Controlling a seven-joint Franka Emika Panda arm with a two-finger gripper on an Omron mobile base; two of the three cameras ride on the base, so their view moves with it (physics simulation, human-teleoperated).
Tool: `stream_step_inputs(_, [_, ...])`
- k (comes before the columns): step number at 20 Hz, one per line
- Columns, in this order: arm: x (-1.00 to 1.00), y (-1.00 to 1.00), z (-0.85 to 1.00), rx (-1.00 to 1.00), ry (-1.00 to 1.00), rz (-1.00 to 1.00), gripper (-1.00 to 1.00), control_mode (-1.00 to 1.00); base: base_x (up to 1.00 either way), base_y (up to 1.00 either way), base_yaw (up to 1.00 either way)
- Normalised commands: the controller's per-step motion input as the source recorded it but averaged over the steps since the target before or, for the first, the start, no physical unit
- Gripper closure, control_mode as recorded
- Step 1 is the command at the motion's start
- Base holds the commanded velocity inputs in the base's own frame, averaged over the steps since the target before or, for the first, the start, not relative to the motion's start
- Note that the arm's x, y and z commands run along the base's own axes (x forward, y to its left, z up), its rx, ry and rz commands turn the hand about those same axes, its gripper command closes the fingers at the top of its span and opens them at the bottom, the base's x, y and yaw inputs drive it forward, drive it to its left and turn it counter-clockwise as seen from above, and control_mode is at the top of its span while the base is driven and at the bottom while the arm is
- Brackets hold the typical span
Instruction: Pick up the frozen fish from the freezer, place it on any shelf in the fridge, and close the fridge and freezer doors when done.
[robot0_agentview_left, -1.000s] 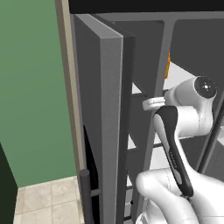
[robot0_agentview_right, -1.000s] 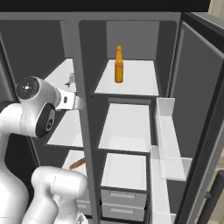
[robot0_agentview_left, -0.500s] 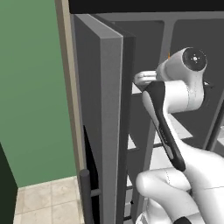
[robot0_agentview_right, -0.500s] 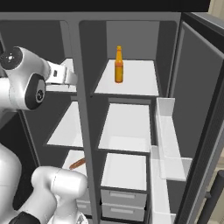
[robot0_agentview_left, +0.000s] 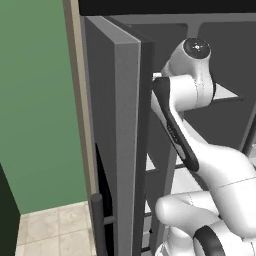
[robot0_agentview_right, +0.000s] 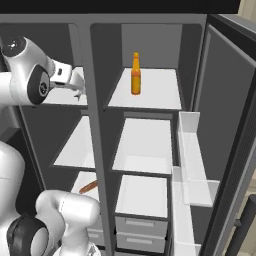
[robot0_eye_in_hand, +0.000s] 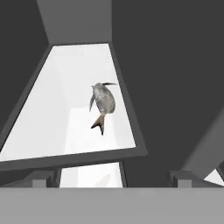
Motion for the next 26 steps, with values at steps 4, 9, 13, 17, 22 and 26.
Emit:
stream_step_inputs(4, [0.24, 0.16, -0.47, 0.0, 0.08, 0.0, -1.0, -1.0, 0.0, 0.0, 0.0])
stream_step_inputs(9, [0.34, 0.0, -0.56, 0.0, 0.04, 0.0, -1.0, -1.0, 0.0, 0.0, 0.0])
stream_step_inputs(13, [0.52, 0.0, -0.38, 0.0, 0.0, 0.0, -1.0, -1.0, 0.0, 0.0, 0.0])
stream_step_inputs(17, [0.58, 0.03, -0.14, 0.0, 0.01, 0.0, -1.0, -1.0, 0.0, 0.0, 0.0])
stream_step_inputs(22, [0.58, 0.25, -0.03, 0.0, 0.09, -0.02, -1.0, -1.0, 0.0, 0.0, 0.0])
stream_step_inputs(26, [0.33, 0.49, -0.13, 0.01, 0.15, -0.08, -1.0, -1.0, 0.0, 0.0, 0.0])
